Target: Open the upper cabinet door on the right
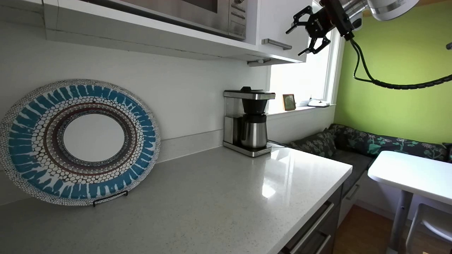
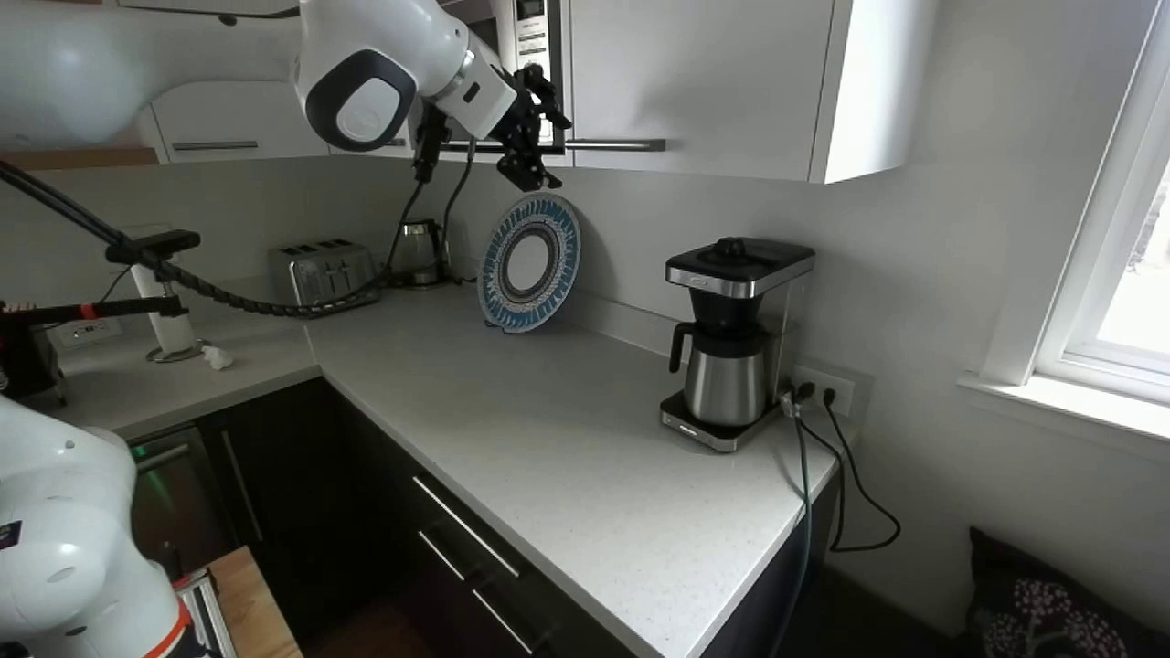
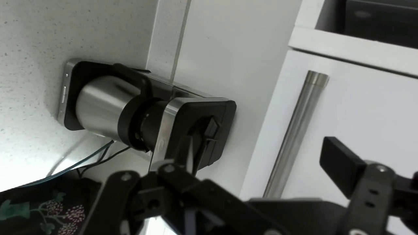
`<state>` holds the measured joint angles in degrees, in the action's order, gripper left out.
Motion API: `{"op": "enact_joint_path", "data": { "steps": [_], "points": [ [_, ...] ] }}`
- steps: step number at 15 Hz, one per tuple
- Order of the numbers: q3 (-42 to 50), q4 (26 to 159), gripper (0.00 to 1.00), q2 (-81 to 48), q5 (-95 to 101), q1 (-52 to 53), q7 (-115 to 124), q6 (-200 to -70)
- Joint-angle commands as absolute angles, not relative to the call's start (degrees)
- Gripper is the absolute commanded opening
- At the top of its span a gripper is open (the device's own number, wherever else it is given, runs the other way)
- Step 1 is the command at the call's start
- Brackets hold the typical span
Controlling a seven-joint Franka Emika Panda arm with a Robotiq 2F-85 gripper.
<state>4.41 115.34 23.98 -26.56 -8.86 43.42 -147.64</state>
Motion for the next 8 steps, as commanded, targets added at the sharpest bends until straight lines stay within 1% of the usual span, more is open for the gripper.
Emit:
{"op": "enact_joint_path", "data": {
  "steps": [1,8],
  "points": [
    [1.78,113.81,1.00,21.12,-24.25,-10.27,49.84,-151.92],
    [1.64,111.03,1.00,17.77,-23.99,-8.49,53.31,-155.02]
  ]
}}
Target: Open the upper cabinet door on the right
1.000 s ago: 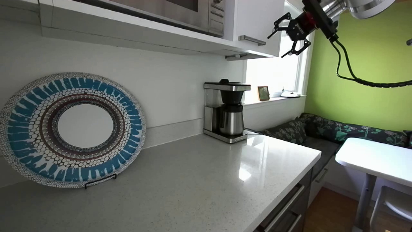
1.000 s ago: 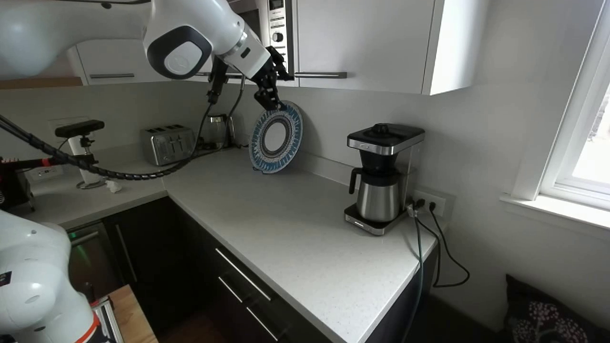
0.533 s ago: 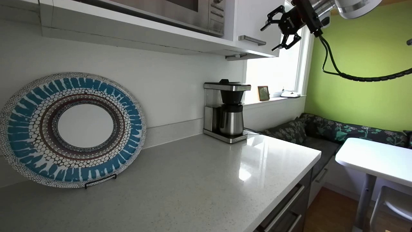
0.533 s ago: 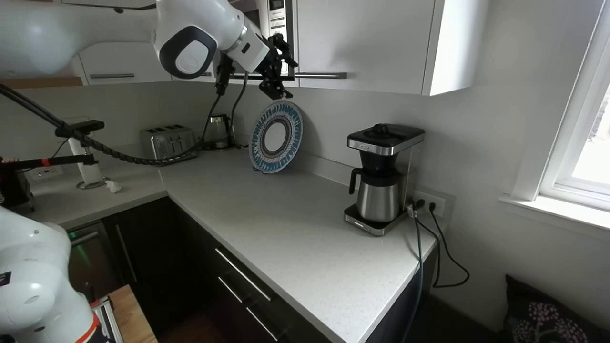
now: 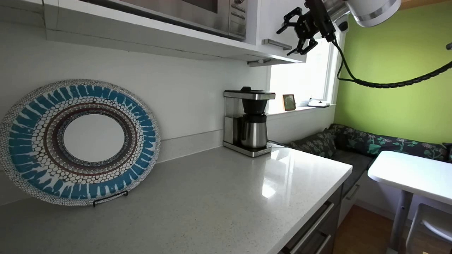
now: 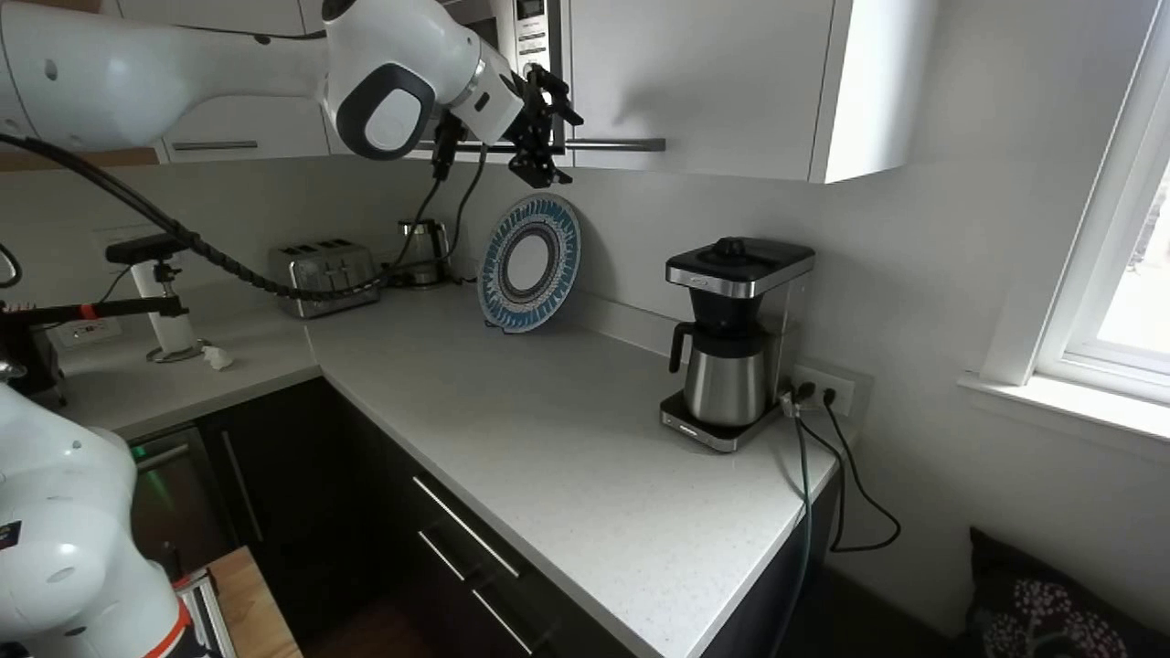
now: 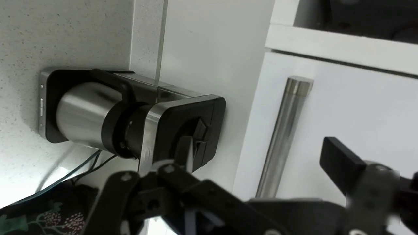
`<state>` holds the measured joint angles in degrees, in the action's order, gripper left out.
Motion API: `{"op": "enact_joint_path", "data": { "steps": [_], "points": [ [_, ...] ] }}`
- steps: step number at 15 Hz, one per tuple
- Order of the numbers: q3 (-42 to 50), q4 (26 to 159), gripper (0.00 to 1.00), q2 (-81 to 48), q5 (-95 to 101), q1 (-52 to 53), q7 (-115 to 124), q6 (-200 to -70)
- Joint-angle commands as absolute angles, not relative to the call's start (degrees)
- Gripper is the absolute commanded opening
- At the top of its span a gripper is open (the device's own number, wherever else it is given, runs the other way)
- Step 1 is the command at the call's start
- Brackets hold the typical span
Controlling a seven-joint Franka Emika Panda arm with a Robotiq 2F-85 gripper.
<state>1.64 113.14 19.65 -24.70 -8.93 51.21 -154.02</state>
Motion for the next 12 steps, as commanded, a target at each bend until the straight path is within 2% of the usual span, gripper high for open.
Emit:
{"op": "enact_joint_path", "data": {
  "steps": [1,3,12],
  "points": [
    [1.64,110.58,1.00,17.43,-23.88,-8.48,53.46,-155.05],
    [1.78,109.89,0.74,16.96,-24.04,-8.32,53.70,-154.87],
    [2.02,108.46,0.07,15.71,-24.14,-8.06,55.39,-154.63]
  ]
}}
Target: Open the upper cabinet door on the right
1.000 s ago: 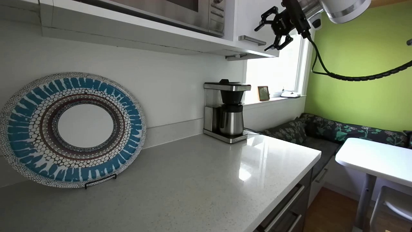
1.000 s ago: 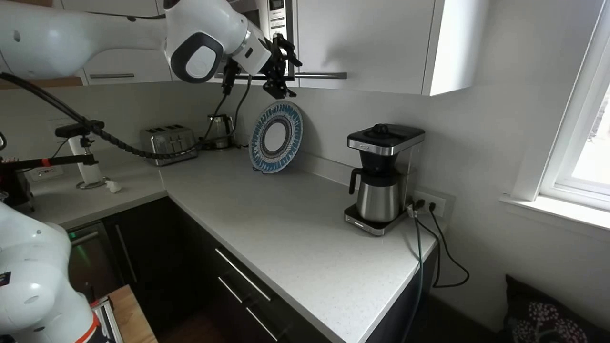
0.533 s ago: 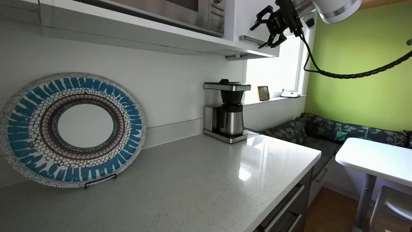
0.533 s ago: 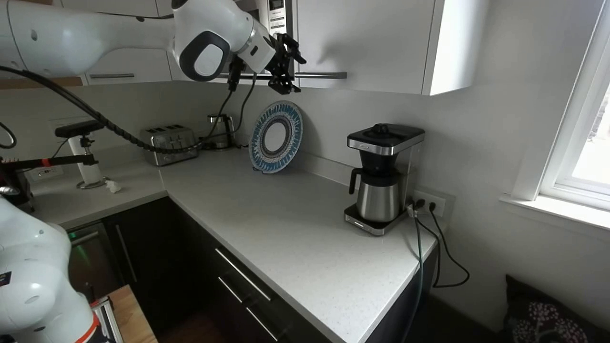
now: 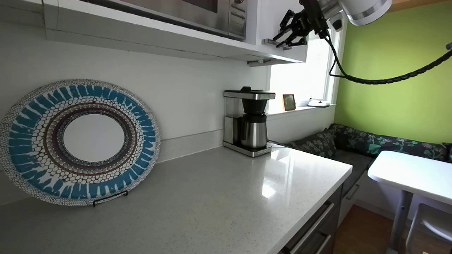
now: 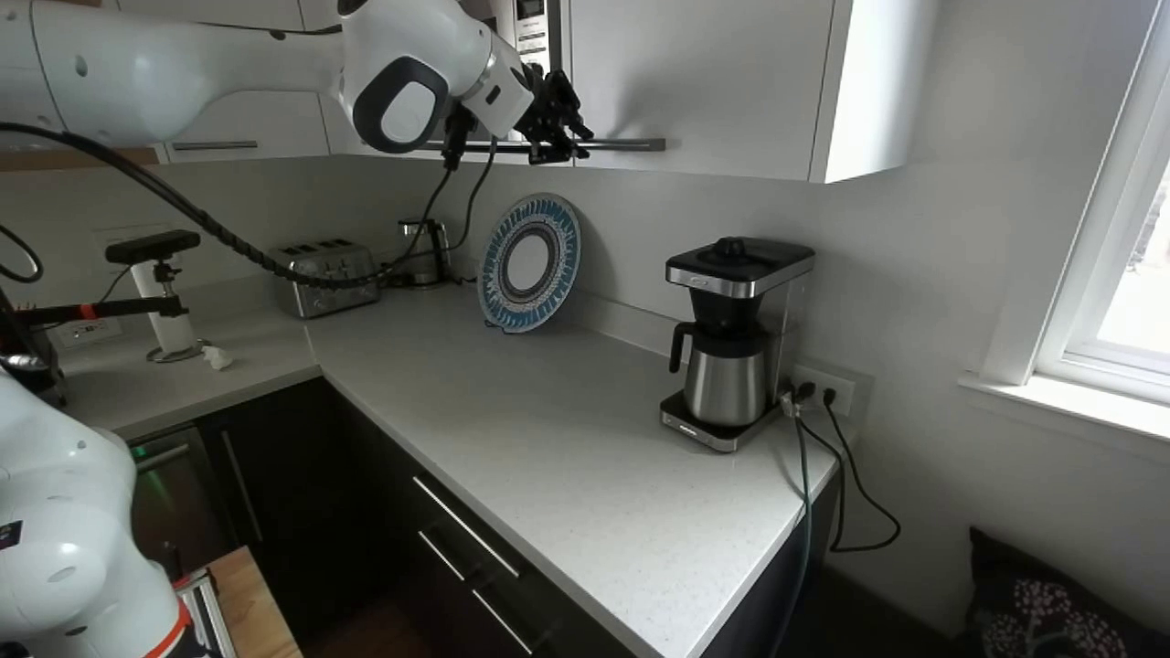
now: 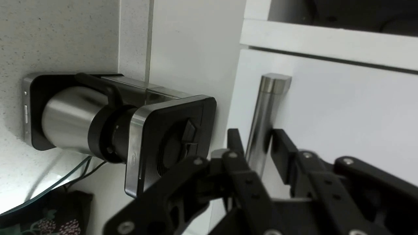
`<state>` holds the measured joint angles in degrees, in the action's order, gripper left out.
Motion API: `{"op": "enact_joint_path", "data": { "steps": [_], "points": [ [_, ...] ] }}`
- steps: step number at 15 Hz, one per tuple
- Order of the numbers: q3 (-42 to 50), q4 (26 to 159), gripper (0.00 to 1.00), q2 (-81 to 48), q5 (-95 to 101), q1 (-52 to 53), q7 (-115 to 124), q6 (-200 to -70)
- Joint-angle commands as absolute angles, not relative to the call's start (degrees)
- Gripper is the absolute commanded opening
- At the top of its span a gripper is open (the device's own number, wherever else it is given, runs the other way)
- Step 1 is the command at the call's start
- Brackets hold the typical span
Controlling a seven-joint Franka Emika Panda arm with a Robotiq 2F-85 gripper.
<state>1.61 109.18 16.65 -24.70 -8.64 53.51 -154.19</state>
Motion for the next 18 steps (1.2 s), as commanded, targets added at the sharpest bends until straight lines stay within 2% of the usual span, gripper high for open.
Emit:
{"op": "enact_joint_path", "data": {
  "steps": [1,8,9,10,12,18],
  "points": [
    [2.06,108.24,0.01,15.63,-24.18,-8.02,55.57,-154.58],
    [3.23,108.48,0.00,16.36,-24.58,-8.06,55.62,-152.63],
    [3.43,108.41,0.19,16.27,-24.74,-7.95,55.23,-152.80],
    [3.43,108.47,0.28,16.22,-24.65,-8.03,55.43,-153.12],
    [3.71,108.23,0.40,15.84,-25.20,-7.66,55.04,-153.49],
    [3.86,106.34,0.86,13.99,-27.14,-5.93,54.11,-154.10]
  ]
}}
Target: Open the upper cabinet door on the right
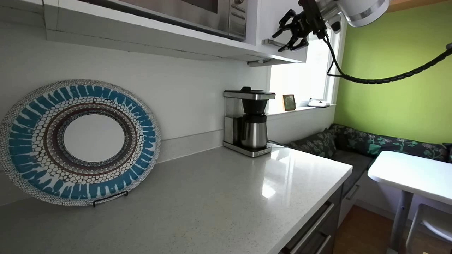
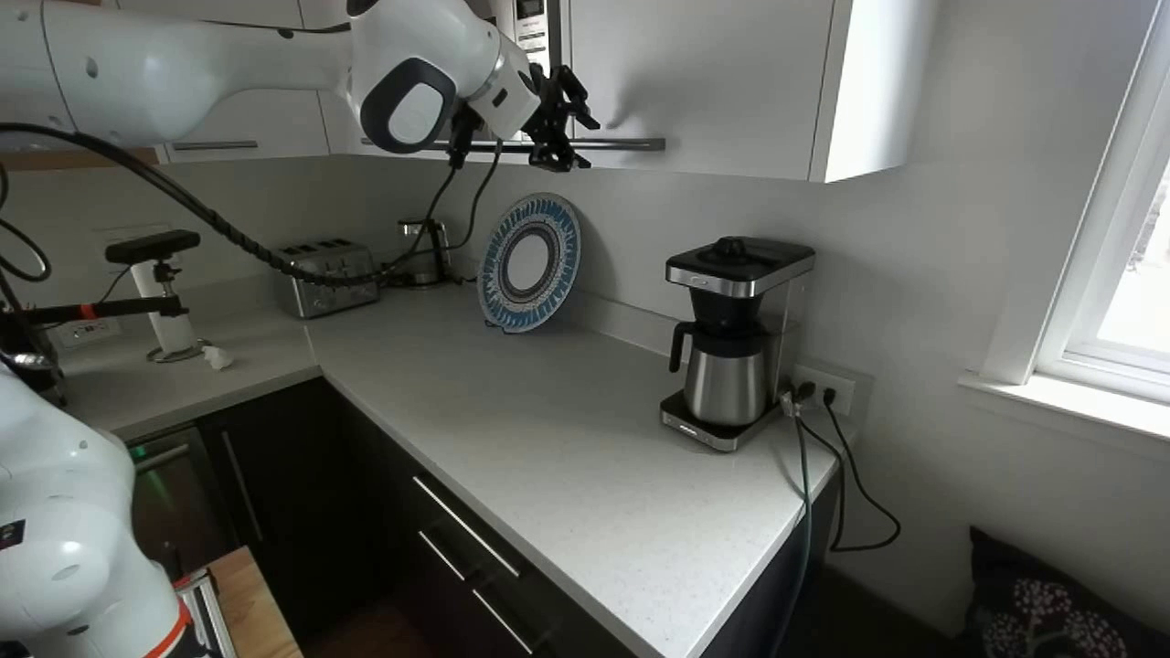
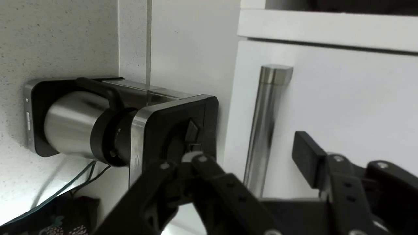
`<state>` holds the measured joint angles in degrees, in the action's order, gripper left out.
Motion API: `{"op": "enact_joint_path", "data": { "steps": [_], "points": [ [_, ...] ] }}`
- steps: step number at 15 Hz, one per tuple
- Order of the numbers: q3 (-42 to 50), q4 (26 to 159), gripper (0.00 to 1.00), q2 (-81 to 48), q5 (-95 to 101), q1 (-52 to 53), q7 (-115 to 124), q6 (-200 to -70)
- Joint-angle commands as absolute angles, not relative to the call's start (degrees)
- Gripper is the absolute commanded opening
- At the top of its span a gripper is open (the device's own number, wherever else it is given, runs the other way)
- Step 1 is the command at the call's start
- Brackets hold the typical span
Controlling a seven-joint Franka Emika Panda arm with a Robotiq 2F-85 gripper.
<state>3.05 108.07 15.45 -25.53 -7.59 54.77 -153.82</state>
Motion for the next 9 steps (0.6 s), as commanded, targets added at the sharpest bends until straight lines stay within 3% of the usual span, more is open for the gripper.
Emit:
{"op": "enact_joint_path", "data": {
  "steps": [1,2,3,5,9],
  "points": [
    [3.79,106.16,0.95,13.83,-27.17,-5.75,54.09,-154.31],
    [3.80,105.99,0.89,13.68,-27.22,-5.57,54.05,-154.26],
    [3.87,105.79,0.60,13.47,-27.32,-5.42,54.01,-154.22],
    [3.95,105.49,0.64,13.26,-27.43,-5.29,54.04,-154.19],
    [4.10,105.38,0.32,12.98,-27.66,-5.28,53.93,-154.07]
  ]
}}
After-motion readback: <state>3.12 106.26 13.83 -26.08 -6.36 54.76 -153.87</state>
